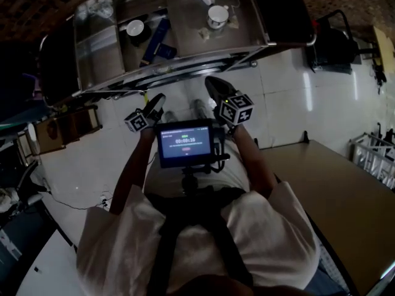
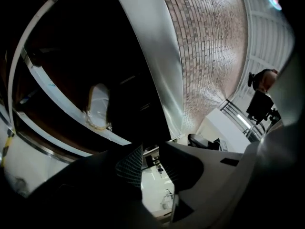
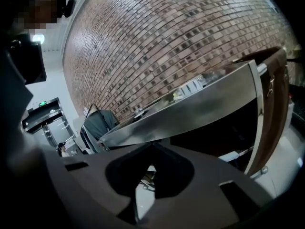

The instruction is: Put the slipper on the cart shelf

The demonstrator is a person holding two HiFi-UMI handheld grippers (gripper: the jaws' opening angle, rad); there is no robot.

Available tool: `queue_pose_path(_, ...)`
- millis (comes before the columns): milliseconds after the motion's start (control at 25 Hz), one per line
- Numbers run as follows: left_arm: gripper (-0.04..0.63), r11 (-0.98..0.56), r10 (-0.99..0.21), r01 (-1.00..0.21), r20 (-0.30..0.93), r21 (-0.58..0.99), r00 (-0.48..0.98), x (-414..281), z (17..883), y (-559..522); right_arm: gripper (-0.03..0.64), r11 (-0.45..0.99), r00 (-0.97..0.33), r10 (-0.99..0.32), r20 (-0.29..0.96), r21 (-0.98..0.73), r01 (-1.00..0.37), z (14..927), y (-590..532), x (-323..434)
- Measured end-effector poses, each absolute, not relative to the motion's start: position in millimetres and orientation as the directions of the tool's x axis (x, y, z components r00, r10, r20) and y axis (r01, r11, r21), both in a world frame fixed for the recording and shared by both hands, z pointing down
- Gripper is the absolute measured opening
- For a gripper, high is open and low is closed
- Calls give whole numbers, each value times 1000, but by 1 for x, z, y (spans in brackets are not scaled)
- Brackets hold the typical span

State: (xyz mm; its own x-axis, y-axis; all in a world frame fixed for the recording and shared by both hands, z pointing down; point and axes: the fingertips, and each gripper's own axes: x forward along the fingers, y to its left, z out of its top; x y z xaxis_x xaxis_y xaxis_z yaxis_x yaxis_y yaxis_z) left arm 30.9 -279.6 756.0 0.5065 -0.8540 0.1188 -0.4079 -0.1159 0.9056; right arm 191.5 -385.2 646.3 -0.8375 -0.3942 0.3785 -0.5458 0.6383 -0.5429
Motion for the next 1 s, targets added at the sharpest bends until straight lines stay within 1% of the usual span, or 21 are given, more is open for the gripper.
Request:
queue_pose_path(40,104,-119,-846,-370,101,921,524,39,755,-277,22,644,-845,-382,374,-547,-534,646,-385,190)
queue_pose_path(80,60,-121,-841,-337,84,934,534,46,754,-274,23,651,-852,-371,370,-551,-523,646,-385,190)
queue_pose_path(160,54,-124,-844,-310,64,943,533,59,751,-271,23,663,-863,-352,362,-555,-503,645,-385,193)
queue_pose_path(280,53,-157,-851,-378,69,912,521,69,736,-272,23,682,-878,-330,347,-556,-476,643,-389,196)
queue_pose_path(400,54,-161,-851,-415,87,895,518,77,727,-266,23,697,-889,-305,341,-556,-452,643,-390,199)
queue_pose_path(560,52,-168,-856,-456,100,874,507,81,724,-258,23,711,-895,-268,357,-553,-434,652,-390,205)
queue_pose_path(720,47,-163,-874,-538,132,827,467,78,724,-250,23,728,-900,-233,370,-547,-413,660,-390,206)
queue_pose_path(760,32,-163,-878,-547,132,821,460,78,724,-248,23,734,-901,-226,370,-544,-407,661,-389,206)
queue_pose_path(1000,31,-118,-911,-583,145,804,385,64,715,-235,23,791,-914,-206,350,-490,-366,645,-381,203)
